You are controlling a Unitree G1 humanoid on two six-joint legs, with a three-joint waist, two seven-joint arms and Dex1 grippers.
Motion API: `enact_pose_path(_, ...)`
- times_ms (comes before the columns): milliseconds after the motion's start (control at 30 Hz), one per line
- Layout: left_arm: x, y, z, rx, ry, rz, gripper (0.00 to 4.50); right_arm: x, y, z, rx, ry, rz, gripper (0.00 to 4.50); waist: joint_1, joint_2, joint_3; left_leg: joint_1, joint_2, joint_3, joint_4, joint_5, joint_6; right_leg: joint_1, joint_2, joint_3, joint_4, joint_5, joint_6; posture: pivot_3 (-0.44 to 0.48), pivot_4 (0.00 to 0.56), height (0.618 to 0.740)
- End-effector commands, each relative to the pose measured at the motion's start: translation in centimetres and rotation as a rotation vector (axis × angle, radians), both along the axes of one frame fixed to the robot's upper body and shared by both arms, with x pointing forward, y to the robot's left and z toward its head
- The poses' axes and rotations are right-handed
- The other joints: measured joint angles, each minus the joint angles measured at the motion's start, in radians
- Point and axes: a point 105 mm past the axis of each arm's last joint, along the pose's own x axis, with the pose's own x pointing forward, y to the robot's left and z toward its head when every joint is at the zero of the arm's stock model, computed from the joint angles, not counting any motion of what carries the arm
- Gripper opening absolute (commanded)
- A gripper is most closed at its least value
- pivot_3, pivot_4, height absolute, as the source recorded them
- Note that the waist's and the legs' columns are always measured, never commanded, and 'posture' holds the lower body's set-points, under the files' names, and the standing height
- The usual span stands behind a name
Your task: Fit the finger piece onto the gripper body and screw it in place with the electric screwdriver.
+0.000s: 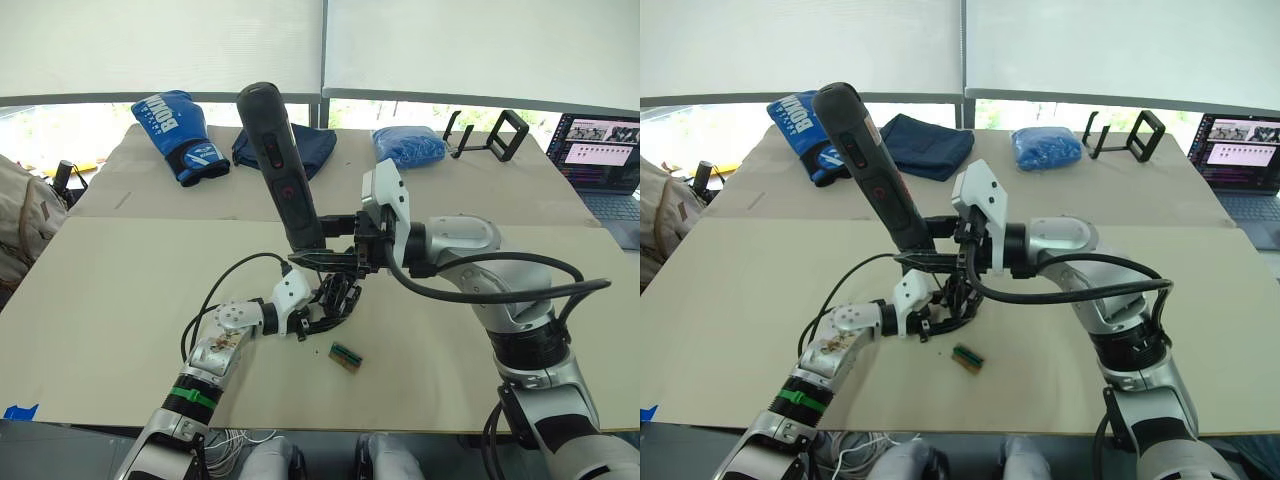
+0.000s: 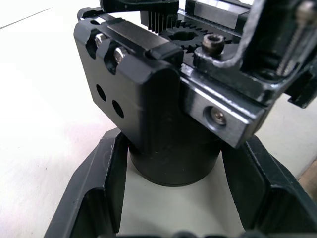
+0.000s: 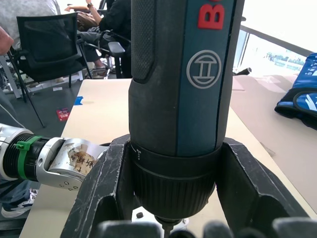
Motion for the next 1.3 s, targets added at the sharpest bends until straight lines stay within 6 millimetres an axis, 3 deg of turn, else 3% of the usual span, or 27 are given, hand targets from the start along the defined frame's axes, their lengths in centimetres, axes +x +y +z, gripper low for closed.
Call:
enact_pose_path(33, -1.35, -0.43, -2.53, 0.051, 0.097, -0.04, 2.28, -0.93, 0.39, 1.93, 0.018, -0.089, 0.031, 1.94, 0.0, 0.0, 0.0, 0.0, 0.0, 0.0, 0.0, 0.0, 0.0, 0.0, 0.0, 0.0, 0.0, 0.0, 0.0, 0.0, 0.15, 0.74)
enact_pose_path(1300, -1.44, -0.4, -2.63, 0.048, 0.102, -0.036, 2.28, -0.57, 0.25, 1.52, 0.038, -0.063, 0.008, 1.94, 0.0, 0.0, 0.0, 0.0, 0.0, 0.0, 0.0, 0.0, 0.0, 0.0, 0.001, 0.0, 0.0, 0.0, 0.0, 0.0, 0.15, 0.74)
